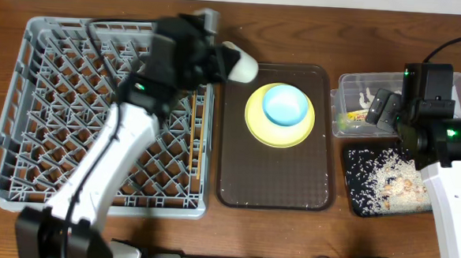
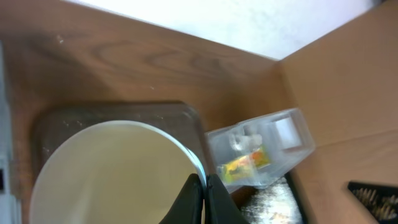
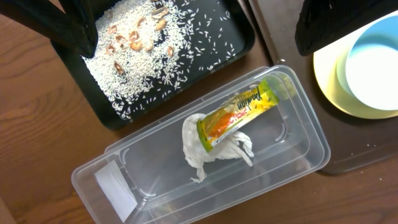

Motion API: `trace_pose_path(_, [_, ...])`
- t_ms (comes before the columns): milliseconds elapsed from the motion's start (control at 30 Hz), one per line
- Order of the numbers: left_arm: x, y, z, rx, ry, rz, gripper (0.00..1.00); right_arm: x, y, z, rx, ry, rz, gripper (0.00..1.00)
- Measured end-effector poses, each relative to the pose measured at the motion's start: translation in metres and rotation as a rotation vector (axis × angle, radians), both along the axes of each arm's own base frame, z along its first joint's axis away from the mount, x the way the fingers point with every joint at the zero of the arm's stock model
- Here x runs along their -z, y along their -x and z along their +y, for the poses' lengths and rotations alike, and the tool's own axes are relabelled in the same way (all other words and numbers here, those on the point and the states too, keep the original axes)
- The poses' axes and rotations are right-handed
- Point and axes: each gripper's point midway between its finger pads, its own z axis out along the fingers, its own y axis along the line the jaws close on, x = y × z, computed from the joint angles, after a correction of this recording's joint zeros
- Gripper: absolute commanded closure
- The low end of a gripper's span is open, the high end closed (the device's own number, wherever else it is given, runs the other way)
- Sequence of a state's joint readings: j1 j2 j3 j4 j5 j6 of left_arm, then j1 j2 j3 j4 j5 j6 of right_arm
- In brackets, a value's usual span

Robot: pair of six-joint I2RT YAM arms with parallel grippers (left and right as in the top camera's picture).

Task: Sort waste into correct bins and load items into the dishwasher rack
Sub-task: 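Lift the white cup with the left gripper and carry it to the rack, then set the white cup in the rack's upper right area and release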

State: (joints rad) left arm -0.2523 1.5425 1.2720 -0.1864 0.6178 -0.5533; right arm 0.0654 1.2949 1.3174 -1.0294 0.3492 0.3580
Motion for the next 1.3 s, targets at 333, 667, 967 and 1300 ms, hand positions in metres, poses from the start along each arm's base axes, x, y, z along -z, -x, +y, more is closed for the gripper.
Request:
trace_pose_path(333, [0.044,-0.012,0.053,0.091,0.343,0.337,0.94,0.000,0.000,0.000,0.000,0.000,0.000,0.01])
trace_pose_path(667, [0.087,-0.013,0.058,0.115,0.424,0.489,0.94,0.000,0.000,0.000,0.000,0.000,0.000,0.01])
trace_pose_path(967, [0.098,-0.011,0.087,0.052,0.475,0.551,0.94,0.000,0.000,0.000,0.000,0.000,0.000,0.01])
trace_pose_path(1300, [0.112,-0.011,0.108,-0.031,0.448,0.552,0.83,0.000,0.000,0.000,0.000,0.000,0.000,0.01])
